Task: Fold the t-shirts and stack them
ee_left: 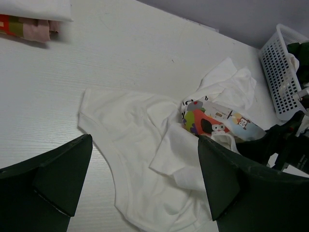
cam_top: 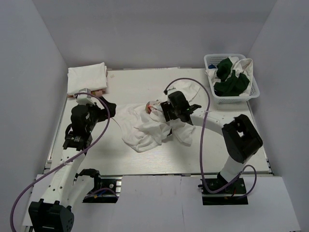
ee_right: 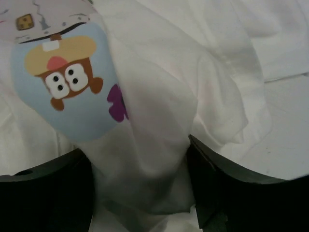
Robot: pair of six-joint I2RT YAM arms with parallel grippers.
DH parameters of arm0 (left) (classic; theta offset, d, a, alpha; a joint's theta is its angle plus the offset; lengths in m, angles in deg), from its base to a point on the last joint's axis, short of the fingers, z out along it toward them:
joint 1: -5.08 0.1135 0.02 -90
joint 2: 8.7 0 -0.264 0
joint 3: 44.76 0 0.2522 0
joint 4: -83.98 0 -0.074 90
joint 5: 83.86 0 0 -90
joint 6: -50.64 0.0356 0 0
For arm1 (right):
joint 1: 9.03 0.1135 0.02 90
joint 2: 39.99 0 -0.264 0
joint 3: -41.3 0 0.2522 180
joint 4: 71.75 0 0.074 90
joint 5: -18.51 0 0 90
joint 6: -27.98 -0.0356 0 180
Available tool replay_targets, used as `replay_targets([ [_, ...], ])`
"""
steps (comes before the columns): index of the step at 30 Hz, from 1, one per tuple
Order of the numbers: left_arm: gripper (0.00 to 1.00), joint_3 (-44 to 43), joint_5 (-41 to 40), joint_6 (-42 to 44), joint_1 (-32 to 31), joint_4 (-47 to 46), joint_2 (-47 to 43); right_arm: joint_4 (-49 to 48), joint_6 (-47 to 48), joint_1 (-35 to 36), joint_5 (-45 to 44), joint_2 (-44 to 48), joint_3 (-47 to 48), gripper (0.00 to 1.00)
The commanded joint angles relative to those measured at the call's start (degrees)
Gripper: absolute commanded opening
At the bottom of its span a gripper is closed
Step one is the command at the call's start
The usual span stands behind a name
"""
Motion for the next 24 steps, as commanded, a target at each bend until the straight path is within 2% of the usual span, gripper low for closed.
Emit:
replay_targets([
  [1, 1.00, -0.82, 0.25, -0.43, 0.15, 1.00, 0.89, -0.26, -2.03, -0.16, -8.68, -1.78, 5.76, 0.66],
  [2, 1.00, -1.35, 0.25, -0.43, 0.15, 1.53, 1.76, -0.08, -2.21, 0.01, -8.95, -1.53, 7.18, 0.45],
  [3, 1.00, -1.35, 0.25, -0.43, 0.15, 1.53, 1.77, -0.95, -2.30, 0.02, -9.04, -1.18, 7.54, 0.30],
  [4, 1.00, -1.35, 0.25, -0.43, 0.15, 1.53, 1.77, -1.65, -2.30, 0.10, -9.21, 0.56, 7.89, 0.06],
  [5, 1.00, -1.35, 0.25, -0.43, 0.15, 1.53, 1.77, -2.27, -2.39, 0.19, -9.39, 2.67, 7.89, 0.00],
  [7, 1.00, -0.83, 0.25, -0.43, 0.15, 0.92, 1.77, -3.41, -3.00, 0.37, -10.18, 5.05, 8.50, 0.00],
  [10, 1.00, -0.83, -0.37, -0.43, 0.15, 1.44, 1.77, -3.24, -1.35, 0.19, -9.83, 13.64, 11.30, 0.00],
  [14, 1.00, -0.21, 0.25, -0.43, 0.15, -0.05, 1.24, -11.84, 2.68, -0.16, -13.60, 19.54, 12.73, 0.00],
  [15, 1.00, -0.21, 0.25, -0.43, 0.15, 0.91, 1.24, -17.16, 4.36, -0.25, -17.26, 20.69, 12.99, 0.00],
  [18, 1.00, -0.83, -0.45, -0.43, 0.15, 1.44, 1.24, -18.54, 10.61, -1.12, -24.58, 19.31, 18.86, 0.00],
  [19, 1.00, -0.83, -0.45, -0.43, 0.15, 0.83, 1.24, -18.36, 13.23, -1.91, -25.99, 17.73, 25.14, 0.00],
  [21, 1.00, -0.83, -0.45, -0.43, 0.15, 0.83, 1.24, -19.06, 15.44, -3.67, -30.29, 14.74, 29.41, 0.00],
  [22, 1.00, -0.83, -0.45, -0.43, 0.15, 0.83, 1.24, -19.76, 19.20, -4.81, -32.83, 11.60, 35.52, 0.00],
  [24, 1.00, -0.83, -1.06, -0.43, 0.15, 0.83, 1.24, -25.88, 22.64, -5.95, -37.05, 9.73, 38.82, 0.00],
])
